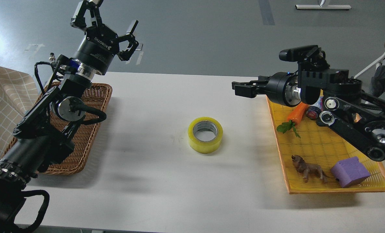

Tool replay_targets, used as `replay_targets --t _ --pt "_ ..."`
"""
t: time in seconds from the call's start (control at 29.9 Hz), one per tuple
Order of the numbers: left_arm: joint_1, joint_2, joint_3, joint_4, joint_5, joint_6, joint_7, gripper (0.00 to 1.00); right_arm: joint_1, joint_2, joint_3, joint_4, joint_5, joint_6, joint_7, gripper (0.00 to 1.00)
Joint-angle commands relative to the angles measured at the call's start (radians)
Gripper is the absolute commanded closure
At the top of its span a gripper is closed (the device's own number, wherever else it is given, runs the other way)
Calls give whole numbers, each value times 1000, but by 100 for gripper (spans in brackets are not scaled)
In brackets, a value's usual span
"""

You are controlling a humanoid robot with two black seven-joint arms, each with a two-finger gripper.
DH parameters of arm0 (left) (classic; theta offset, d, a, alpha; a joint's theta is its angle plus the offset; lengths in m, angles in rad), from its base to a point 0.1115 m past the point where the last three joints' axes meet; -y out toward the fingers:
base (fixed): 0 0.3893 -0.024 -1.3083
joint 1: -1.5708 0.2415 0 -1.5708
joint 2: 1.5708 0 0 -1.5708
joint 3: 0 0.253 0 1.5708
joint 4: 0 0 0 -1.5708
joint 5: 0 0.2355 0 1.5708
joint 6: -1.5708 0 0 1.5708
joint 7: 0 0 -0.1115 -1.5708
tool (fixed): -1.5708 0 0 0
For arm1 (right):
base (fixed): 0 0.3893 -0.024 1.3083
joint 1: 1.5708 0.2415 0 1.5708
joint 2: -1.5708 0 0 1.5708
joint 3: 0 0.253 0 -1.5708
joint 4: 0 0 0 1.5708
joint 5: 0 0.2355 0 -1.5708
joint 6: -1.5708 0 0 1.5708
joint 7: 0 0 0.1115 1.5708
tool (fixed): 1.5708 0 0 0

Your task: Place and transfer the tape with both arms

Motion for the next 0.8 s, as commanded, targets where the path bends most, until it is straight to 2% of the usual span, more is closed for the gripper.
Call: replay_targets --t 0.0,0.2,0.47,0.6,0.77 --pt "0 1 0 0 0 0 0 2 -19 -39 79 3 82 0 -1 0" --pt "-1 1 1 2 0 0 0 2 -92 -65 248 0 234 0 10 0" --pt "2 -2 1 3 0 0 0 2 -238 -35 519 -12 464 0 11 0" --pt "0 -5 -3 3 0 0 0 2 -334 60 689 -15 701 0 11 0" --pt "0 -7 -5 3 1 0 0 2 -361 201 820 -72 826 0 11 0"
